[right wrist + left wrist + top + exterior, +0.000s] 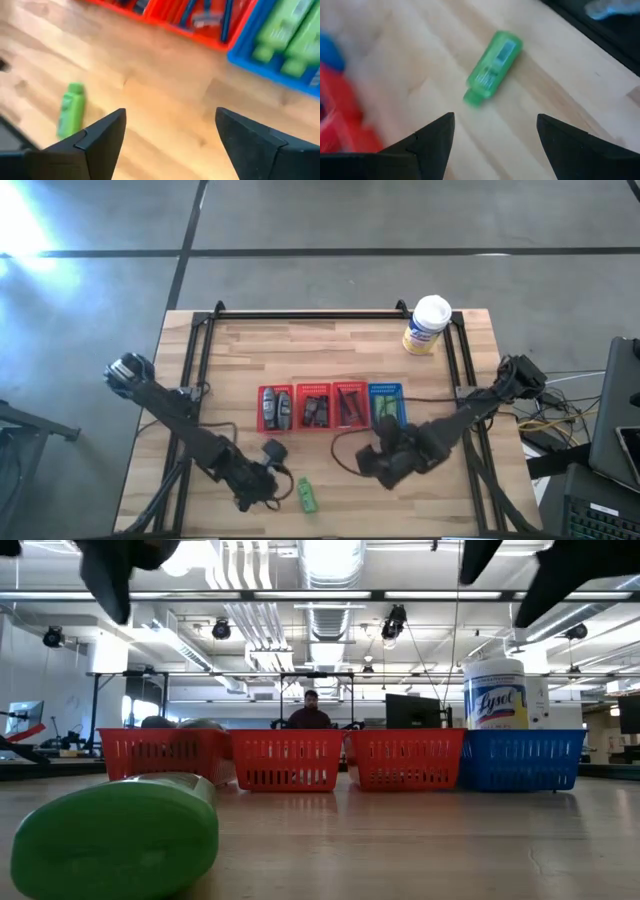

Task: Pick & Place Travel size toiletries
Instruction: Put the green shampoo into the blue bin

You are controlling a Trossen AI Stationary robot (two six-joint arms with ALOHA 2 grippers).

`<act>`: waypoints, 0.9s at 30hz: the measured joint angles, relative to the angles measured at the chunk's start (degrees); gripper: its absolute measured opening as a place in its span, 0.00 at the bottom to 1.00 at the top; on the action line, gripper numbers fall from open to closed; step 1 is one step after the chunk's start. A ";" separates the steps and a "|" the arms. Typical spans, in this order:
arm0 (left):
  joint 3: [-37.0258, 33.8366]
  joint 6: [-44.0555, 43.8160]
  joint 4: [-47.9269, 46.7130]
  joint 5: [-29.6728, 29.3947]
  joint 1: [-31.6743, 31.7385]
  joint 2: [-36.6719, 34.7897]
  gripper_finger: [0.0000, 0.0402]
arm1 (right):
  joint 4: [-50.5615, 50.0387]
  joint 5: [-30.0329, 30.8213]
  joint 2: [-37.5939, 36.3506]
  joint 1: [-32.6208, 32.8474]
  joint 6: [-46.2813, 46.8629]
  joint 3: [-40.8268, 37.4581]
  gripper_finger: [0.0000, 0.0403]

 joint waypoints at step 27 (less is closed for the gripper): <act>10.67 20.92 6.60 22.44 11.87 21.34 0.71 | -2.07 0.46 1.99 16.13 26.79 0.19 0.86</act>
